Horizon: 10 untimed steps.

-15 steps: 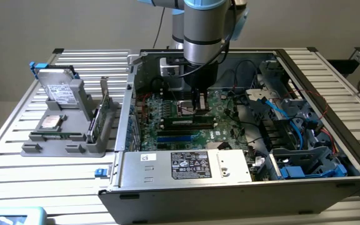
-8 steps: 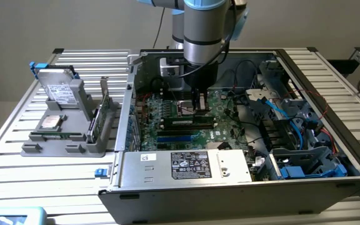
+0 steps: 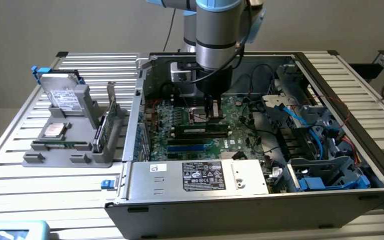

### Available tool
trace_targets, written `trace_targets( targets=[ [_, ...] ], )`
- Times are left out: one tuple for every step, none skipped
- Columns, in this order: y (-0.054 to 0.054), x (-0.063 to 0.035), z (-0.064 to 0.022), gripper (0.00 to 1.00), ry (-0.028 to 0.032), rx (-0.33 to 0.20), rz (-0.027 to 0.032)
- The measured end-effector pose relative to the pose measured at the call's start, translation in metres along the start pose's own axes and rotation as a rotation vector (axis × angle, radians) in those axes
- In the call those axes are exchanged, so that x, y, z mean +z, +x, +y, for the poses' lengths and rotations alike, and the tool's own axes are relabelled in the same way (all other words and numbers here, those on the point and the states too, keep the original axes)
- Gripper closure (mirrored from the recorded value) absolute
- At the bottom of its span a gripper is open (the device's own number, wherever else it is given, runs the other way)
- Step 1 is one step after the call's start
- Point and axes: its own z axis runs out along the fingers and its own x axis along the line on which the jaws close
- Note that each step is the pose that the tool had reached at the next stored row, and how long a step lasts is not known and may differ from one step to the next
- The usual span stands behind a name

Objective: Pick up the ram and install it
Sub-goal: 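Insert the ram into the slot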

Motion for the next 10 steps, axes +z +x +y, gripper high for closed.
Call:
trace_targets(
  targets=[
    [-0.0004, 0.0, 0.0, 0.88, -0.0001, 0.0, 0.0],
    [-0.0007, -0.0001, 0.0, 0.88, -0.0001, 0.001, 0.0001],
    [-0.0008, -0.0001, 0.0, 0.88, -0.0002, 0.002, 0.0001],
    [-0.0008, -0.0001, 0.0, 0.88, -0.0003, 0.003, 0.0002],
    [-0.0009, 0.0, 0.0001, 0.88, -0.0004, 0.004, 0.0002],
    [-0.0009, 0.0, 0.0001, 0.88, -0.0004, 0.004, 0.0003],
    [-0.0009, 0.0, 0.0, 0.88, -0.0004, 0.005, 0.0002],
    [-0.0006, 0.0002, 0.0, 0.88, -0.0004, 0.005, 0.0],
    [-0.0003, 0.0001, 0.0, 0.88, -0.0004, 0.005, 0.0001],
    [-0.0003, 0.0001, 0.0, 0.88, -0.0005, 0.005, 0.0002]
  ],
)
